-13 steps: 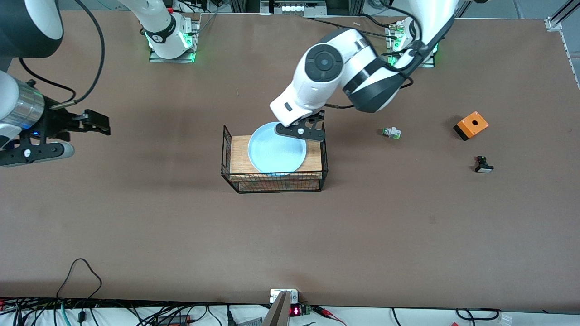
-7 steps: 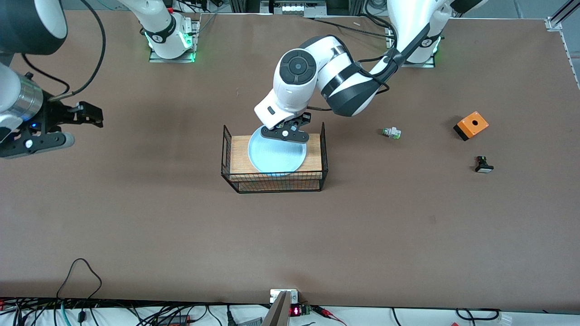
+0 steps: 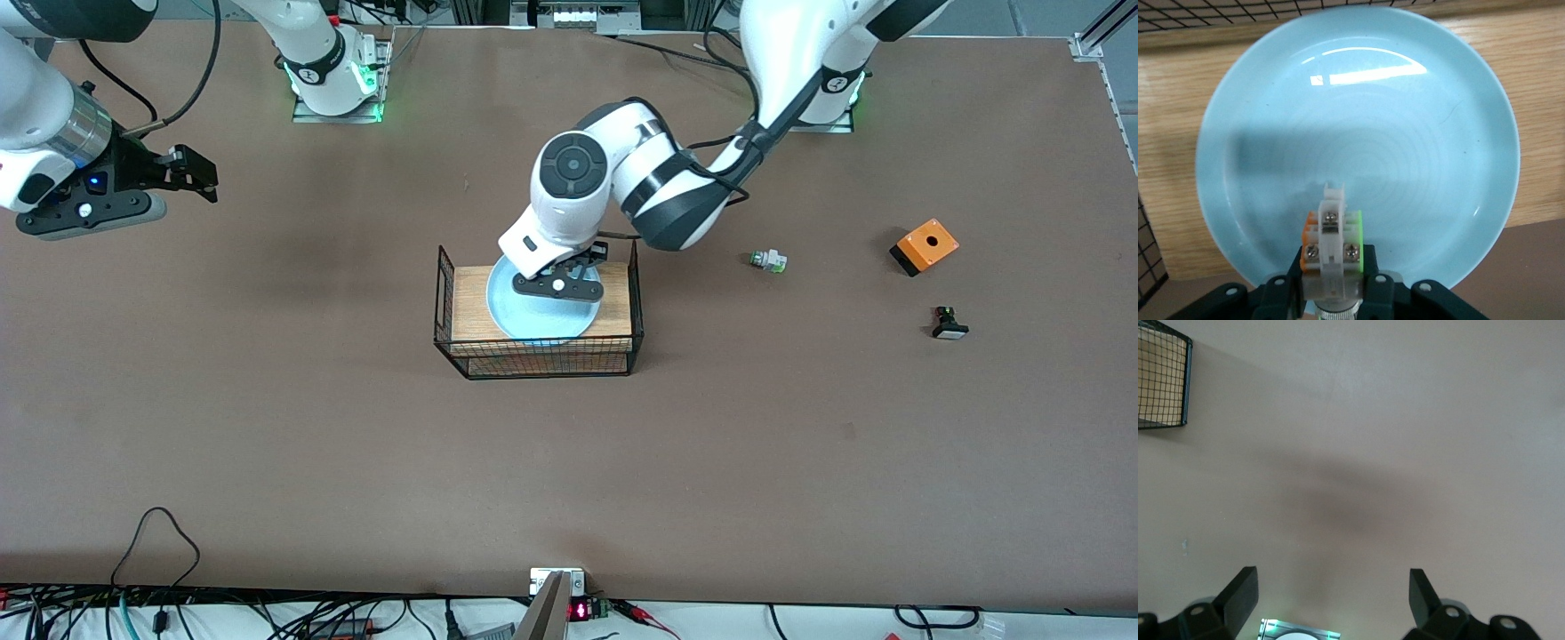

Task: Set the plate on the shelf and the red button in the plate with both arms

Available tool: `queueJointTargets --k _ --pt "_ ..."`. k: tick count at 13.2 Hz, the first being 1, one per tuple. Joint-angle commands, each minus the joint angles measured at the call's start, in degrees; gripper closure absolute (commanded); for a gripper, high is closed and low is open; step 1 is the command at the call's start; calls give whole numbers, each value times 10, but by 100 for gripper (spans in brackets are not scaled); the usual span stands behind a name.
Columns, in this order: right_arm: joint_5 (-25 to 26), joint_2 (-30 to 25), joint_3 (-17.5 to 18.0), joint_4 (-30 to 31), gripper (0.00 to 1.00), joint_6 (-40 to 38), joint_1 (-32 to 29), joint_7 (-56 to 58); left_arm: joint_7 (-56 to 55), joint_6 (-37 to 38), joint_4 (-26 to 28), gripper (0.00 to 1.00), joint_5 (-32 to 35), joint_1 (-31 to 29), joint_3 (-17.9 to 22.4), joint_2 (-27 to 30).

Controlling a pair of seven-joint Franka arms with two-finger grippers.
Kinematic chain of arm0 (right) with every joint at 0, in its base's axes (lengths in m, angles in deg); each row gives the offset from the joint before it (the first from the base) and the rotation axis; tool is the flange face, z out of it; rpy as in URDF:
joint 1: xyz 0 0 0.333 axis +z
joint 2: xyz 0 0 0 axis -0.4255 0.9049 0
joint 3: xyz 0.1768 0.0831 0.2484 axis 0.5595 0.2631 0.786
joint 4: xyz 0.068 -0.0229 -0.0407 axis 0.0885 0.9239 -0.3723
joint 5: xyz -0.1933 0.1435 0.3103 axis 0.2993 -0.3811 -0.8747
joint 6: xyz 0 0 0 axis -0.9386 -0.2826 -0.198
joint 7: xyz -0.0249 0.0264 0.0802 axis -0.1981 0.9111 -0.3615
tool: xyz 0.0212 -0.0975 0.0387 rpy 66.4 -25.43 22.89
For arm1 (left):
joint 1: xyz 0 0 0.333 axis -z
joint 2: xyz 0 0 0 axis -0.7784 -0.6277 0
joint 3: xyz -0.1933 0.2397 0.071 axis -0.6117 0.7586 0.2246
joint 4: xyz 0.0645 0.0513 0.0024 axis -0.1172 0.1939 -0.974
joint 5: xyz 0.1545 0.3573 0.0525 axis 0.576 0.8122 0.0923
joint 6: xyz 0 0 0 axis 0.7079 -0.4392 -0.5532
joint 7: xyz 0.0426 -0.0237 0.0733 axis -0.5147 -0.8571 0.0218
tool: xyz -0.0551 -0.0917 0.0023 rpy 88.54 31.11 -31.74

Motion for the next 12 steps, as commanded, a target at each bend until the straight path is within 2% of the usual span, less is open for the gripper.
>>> queueJointTargets --k 1,4,6,7,9,12 --pt "10 36 19 -66 0 -26 -14 6 -9 0 -26 100 17 17 11 -11" --pt "4 66 15 -105 0 -43 -20 7 -9 -15 -28 99 17 16 12 -13" --pt "1 66 14 -105 0 -42 -21 2 -8 -39 -29 86 17 17 12 -19" --pt "0 66 14 -105 0 -40 -21 1 -9 -47 -29 62 17 17 12 -20" --pt "-7 66 14 -107 0 -41 -20 -3 -2 -51 -30 0 17 16 12 -20" --pt "-7 68 14 -106 0 -65 -20 -6 -4 -49 -32 0 18 12 12 -12"
